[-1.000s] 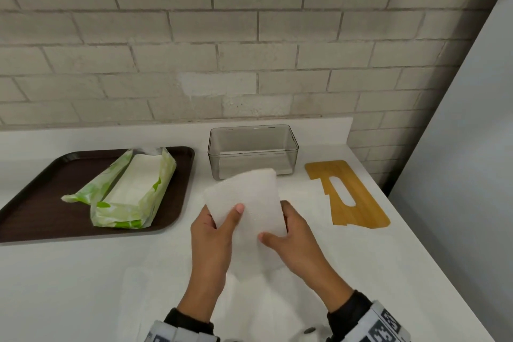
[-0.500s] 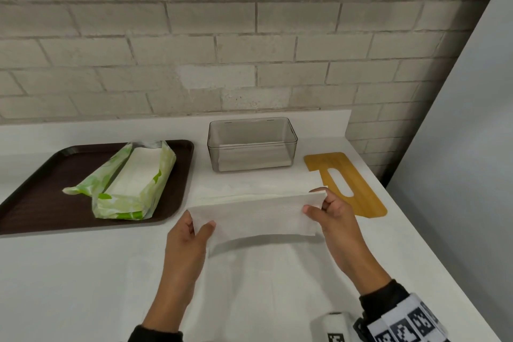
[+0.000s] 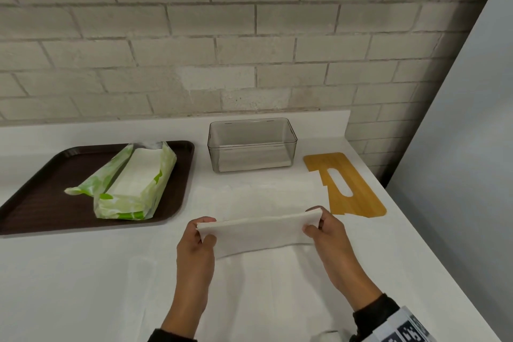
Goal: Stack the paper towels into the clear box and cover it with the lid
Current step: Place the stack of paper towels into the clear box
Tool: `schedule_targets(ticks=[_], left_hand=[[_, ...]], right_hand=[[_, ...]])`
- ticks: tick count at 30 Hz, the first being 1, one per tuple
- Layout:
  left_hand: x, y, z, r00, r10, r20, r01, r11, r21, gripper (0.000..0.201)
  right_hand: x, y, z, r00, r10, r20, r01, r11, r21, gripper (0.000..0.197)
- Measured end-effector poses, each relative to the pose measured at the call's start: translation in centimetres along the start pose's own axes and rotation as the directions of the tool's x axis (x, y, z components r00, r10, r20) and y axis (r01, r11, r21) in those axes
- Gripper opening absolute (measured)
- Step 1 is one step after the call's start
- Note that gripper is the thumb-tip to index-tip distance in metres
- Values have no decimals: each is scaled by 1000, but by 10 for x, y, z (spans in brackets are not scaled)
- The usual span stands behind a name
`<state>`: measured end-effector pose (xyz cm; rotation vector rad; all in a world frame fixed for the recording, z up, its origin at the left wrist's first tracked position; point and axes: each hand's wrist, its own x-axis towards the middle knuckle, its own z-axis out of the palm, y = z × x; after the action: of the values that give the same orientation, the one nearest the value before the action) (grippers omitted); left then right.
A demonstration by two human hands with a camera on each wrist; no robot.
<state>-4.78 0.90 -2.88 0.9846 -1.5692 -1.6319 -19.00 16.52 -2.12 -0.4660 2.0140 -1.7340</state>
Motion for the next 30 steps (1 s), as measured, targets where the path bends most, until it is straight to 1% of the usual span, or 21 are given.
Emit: schedule_targets(ticks=[2, 5, 6, 9, 11, 12, 14, 15, 16, 17, 18, 20, 21, 22, 23, 24, 26, 27, 28, 29, 30], left_hand=[[-2, 2, 0, 1000, -11, 26, 11, 1000, 3, 32], [-3, 0, 0, 999, -30, 40, 29, 999, 24, 28], [-2, -1, -1, 999, -32, 39, 31, 999, 25, 27], [2, 1, -12, 996, -65, 63, 63, 997, 34, 26], [3, 6, -22, 987, -86, 137, 69, 990, 124, 26], [2, 8, -28, 973, -96, 210, 53, 978, 204, 27], [-1, 16, -33, 911, -142, 386, -15, 926, 376, 28], [-3, 20, -33, 875, -166, 456, -51, 903, 426, 29], [-5, 23, -31, 850, -177, 497, -69, 897, 437, 30], [-7, 27, -28, 845, -170, 507, -73, 902, 425, 29], [-9, 30, -24, 856, -148, 496, -73, 914, 399, 26], [-12, 33, -16, 898, -117, 424, -32, 944, 328, 17], [-13, 32, -15, 916, -113, 385, -2, 958, 287, 12], [-14, 31, -16, 930, -111, 349, 22, 969, 248, 9], [-14, 28, -17, 942, -114, 315, 48, 976, 211, 9], [-15, 25, -21, 953, -123, 278, 75, 981, 177, 10], [-15, 18, -30, 970, -136, 201, 110, 985, 135, 13], [-15, 15, -34, 976, -137, 168, 118, 986, 116, 13], [-15, 12, -38, 980, -138, 141, 125, 987, 96, 13], [-15, 10, -40, 983, -140, 119, 131, 988, 81, 12], [-15, 9, -42, 985, -140, 103, 133, 989, 71, 11]], right_hand=[[0, 2, -2, 1000, 24, 20, -24, 999, -34, 29], [-1, 5, -1, 987, 116, 111, -105, 989, -101, 41], [0, 4, -2, 987, 119, 111, -108, 989, -103, 41], [5, -12, -11, 996, 63, 64, -59, 996, -60, 27], [9, -29, -17, 998, -12, 55, 13, 1000, -28, 19], [12, -39, -18, 996, -62, 69, 63, 998, -24, 16], [17, -60, -16, 981, -140, 135, 147, 988, -43, 15], [20, -69, -13, 968, -162, 190, 177, 982, -65, 15], [24, -78, -8, 952, -173, 254, 203, 974, -99, 15], [27, -85, -1, 932, -173, 320, 230, 962, -147, 16], [30, -90, 6, 912, -166, 376, 253, 948, -195, 17], [37, -95, 23, 877, -128, 464, 261, 936, -236, 17], [41, -95, 30, 864, -108, 492, 241, 946, -215, 16], [45, -94, 36, 864, -90, 495, 202, 963, -178, 14], [51, -91, 40, 882, -74, 466, 155, 978, -138, 12], [59, -86, 41, 913, -47, 406, 102, 988, -114, 11], [80, -71, 39, 968, 48, 247, -15, 991, -135, 9], [92, -61, 37, 978, 116, 176, -80, 977, -197, 8], [101, -50, 37, 974, 194, 113, -152, 941, -301, 7], [108, -38, 38, 962, 265, 68, -212, 880, -424, 7], [113, -29, 39, 950, 311, 39, -242, 807, -539, 9]])
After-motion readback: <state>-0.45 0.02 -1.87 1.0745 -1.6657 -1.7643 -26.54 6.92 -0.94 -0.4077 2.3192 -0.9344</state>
